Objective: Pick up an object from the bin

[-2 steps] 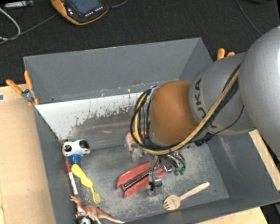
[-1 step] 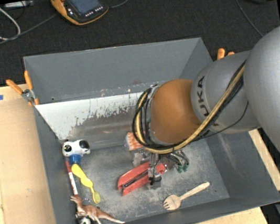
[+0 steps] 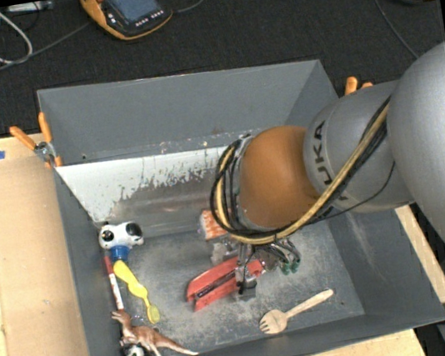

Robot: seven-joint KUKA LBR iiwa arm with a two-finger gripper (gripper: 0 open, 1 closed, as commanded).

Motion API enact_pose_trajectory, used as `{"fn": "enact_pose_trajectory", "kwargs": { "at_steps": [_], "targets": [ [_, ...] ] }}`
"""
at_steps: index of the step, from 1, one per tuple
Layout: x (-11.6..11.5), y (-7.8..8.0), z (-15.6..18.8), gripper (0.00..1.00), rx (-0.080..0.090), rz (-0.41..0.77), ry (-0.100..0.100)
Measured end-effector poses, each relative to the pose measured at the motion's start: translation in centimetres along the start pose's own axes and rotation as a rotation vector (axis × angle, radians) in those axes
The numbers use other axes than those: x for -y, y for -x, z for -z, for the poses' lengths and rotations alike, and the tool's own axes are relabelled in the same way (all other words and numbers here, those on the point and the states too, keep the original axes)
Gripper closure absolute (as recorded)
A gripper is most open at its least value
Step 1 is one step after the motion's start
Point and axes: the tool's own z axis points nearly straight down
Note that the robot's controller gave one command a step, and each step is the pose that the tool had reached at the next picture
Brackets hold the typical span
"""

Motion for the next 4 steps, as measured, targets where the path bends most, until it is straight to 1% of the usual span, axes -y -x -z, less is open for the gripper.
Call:
{"fn": "enact_pose_trajectory", "kwargs": {
  "at_steps": [1,2,4],
  "targets": [
    [-0.1,-0.3,2.0,1.00,-0.010,-0.001,0.001],
    [-0.1,-0.2,4.7,1.00,-0.005,-0.001,0.000],
    [-0.2,-0.2,6.9,1.00,-0.005,-0.002,0.000]
  ]
}}
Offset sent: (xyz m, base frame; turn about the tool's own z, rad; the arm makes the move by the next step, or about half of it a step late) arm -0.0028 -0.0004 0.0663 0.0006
